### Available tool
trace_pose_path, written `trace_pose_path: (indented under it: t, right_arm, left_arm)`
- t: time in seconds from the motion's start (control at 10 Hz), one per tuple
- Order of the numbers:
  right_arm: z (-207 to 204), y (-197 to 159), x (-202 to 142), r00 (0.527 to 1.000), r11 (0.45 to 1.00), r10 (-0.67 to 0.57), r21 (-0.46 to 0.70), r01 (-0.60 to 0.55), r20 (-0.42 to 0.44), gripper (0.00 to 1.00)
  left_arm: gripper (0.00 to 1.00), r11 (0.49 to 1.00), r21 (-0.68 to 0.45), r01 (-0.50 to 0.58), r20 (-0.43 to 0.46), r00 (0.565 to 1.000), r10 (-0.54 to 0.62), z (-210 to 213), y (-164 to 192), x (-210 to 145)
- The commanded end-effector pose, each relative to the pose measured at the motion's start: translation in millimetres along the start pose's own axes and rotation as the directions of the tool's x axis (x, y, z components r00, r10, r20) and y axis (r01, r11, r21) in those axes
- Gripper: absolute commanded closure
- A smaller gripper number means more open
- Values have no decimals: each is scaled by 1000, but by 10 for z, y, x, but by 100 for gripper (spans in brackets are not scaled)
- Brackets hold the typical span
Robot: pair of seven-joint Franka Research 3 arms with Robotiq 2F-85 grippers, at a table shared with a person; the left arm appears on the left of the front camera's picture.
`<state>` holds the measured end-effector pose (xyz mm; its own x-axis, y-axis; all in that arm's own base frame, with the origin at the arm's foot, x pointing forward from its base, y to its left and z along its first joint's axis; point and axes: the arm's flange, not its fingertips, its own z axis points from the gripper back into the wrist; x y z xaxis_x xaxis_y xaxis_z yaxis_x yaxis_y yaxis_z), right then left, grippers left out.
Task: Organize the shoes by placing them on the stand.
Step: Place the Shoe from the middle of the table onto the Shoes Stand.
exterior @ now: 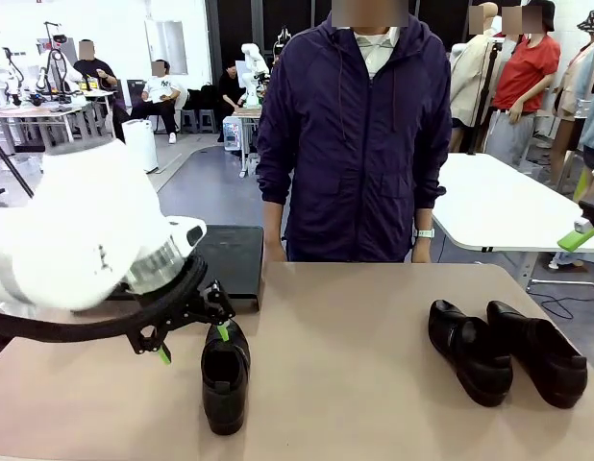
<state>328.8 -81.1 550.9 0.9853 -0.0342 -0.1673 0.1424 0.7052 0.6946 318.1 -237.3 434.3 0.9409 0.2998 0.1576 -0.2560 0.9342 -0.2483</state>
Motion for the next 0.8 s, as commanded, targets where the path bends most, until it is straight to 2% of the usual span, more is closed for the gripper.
trace_pose_path:
  t: [0.0, 0.4, 0.7]
  right_arm:
    - [24, 21, 5, 1000, 1000, 14, 13, -14, -1, 0]
    - [24, 21, 5, 1000, 1000, 14, 13, -14, -1, 0]
    - [24, 21, 5, 1000, 1000, 14, 13, -14, -1, 0]
  left_arm:
    - [0, 996, 87, -19, 105, 994, 10, -331, -25, 18]
    - [0, 981, 189, 49, 63, 996, -62, -853, 65, 21]
    - [0, 981, 185, 62, 12, 998, -65, -1094, 110, 30]
